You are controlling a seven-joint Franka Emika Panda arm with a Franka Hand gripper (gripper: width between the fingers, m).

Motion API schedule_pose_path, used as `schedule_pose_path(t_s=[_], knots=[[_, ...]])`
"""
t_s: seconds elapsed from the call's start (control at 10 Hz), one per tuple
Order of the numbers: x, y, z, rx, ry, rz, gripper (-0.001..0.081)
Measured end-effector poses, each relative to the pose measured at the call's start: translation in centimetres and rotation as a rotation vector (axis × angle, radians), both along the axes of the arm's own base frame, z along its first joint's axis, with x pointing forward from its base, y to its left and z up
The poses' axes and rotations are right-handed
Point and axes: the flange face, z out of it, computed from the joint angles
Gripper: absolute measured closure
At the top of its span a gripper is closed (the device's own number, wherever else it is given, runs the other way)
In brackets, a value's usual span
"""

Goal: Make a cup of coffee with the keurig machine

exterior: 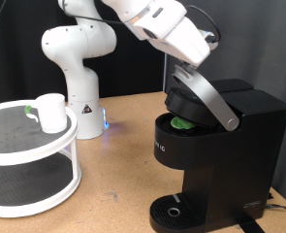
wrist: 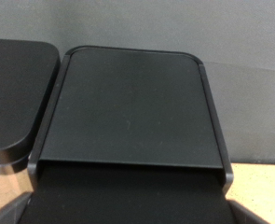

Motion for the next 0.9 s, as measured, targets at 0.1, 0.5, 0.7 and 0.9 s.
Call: schedule_pose_path(t_s=[0.1,0.5,0.7,0.9], knots=[[-0.1,-0.5,-0.2,0.001,0.000,0.003,0.0806],[-0.3,-2.2,-1.0,-0.020,-0.010,0.017,0.0806],[-0.6,-3.0,-1.8,-0.043,0.001,0.013,0.0806],[-0.7,-3.7,-2.8,-0.060,0.001,-0.004,0.0806]])
